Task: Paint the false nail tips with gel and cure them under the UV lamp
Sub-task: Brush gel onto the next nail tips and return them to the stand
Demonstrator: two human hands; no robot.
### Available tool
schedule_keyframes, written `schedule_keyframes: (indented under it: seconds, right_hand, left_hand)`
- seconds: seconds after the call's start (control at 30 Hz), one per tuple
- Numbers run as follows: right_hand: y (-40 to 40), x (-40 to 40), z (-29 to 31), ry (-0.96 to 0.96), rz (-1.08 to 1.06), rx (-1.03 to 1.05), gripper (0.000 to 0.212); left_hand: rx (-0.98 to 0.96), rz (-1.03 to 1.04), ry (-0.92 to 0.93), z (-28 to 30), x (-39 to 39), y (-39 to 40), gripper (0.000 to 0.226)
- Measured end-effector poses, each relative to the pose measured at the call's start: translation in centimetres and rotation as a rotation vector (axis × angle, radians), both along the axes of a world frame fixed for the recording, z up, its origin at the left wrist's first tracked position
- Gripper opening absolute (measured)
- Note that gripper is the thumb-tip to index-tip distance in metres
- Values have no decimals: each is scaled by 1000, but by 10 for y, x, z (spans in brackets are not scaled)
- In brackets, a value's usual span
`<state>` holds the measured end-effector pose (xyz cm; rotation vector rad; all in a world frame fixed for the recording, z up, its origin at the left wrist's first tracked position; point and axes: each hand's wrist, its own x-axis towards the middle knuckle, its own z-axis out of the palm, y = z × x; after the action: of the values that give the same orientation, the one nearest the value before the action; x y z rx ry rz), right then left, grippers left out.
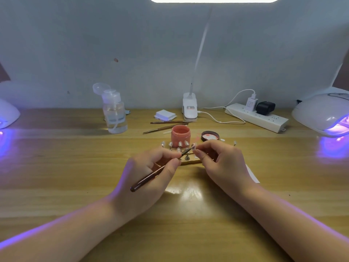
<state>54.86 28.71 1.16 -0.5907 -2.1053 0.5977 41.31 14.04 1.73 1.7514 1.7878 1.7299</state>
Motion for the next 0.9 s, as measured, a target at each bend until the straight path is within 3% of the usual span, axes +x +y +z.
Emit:
schedule_keyframes:
  seconds: [0.9]
  right_hand:
    - [1, -1, -1, 32, -3, -9, 5]
  left_hand:
    - [45, 27, 34, 1, 3, -3, 17]
